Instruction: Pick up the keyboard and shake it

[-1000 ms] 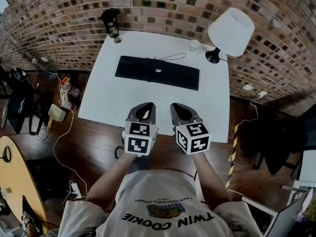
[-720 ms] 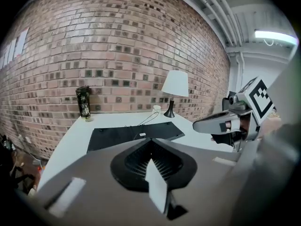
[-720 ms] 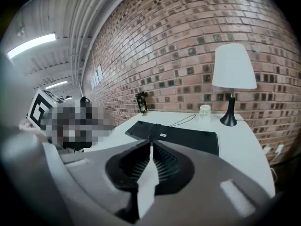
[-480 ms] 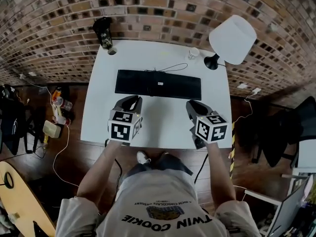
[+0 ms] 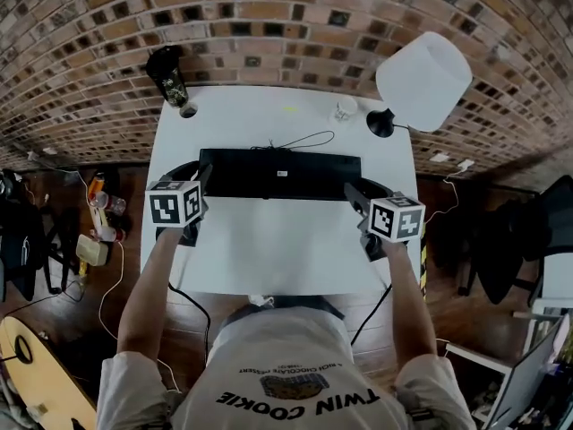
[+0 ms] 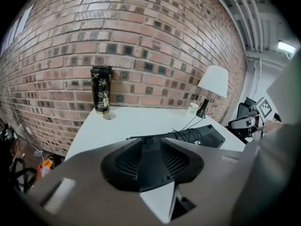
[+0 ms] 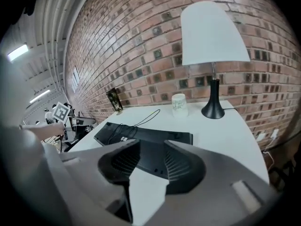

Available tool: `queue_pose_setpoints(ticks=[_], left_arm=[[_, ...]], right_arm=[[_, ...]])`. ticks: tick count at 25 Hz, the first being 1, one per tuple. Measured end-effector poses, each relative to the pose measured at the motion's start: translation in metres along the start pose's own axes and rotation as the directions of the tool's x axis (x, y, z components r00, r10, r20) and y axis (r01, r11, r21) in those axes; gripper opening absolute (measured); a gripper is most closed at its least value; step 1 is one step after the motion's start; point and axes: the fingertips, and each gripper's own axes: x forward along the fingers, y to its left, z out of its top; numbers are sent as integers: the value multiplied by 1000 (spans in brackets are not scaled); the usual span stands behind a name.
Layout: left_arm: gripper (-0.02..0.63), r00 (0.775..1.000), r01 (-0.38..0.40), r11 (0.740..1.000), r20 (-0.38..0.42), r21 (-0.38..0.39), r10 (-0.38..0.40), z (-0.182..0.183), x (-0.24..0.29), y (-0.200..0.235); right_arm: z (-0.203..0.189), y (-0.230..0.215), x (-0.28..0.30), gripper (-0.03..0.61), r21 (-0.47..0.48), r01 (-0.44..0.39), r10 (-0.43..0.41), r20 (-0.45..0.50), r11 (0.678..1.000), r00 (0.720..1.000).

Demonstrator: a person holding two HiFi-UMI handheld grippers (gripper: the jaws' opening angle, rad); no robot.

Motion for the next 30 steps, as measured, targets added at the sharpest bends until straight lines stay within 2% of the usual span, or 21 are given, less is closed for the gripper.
queue_pose_setpoints(ticks=[3, 7, 9, 12, 15, 24, 27, 29, 30], left_arm=[[180, 998, 5, 1000, -56, 0, -5, 0, 17, 19], [218, 993, 18, 999, -114, -32, -21, -2, 38, 39], [281, 989, 41, 998, -138, -54, -48, -5, 49, 44], [334, 981, 83, 991, -169, -102, -99, -9, 61, 48], [334, 970, 117, 984, -195, -132, -142, -13, 70, 50], [334, 927, 225, 961, -267, -159, -262, -18, 88, 35], [334, 914, 242, 958, -296, -154, -279, -20, 88, 34], [325, 905, 256, 955, -310, -150, -291, -21, 89, 30], [298, 903, 261, 953, -312, -151, -297, -21, 90, 27]], right_arm=[[6, -29, 15, 172, 20, 6, -6, -35, 1000, 999], [13, -60, 37, 190, 36, 16, -13, -80, 999, 997], [15, -70, 49, 202, 66, -3, 10, -93, 998, 996], [9, -79, 64, 277, 104, -59, 73, -139, 993, 988], [1, -86, 74, 293, 105, -90, 109, -196, 990, 975], [-8, -92, 88, 293, 146, -147, 185, -290, 978, 939], [-7, -93, 89, 290, 176, -168, 217, -313, 970, 925], [-7, -94, 89, 288, 152, -163, 207, -338, 975, 918], [-8, -94, 89, 287, 127, -153, 189, -350, 980, 918]])
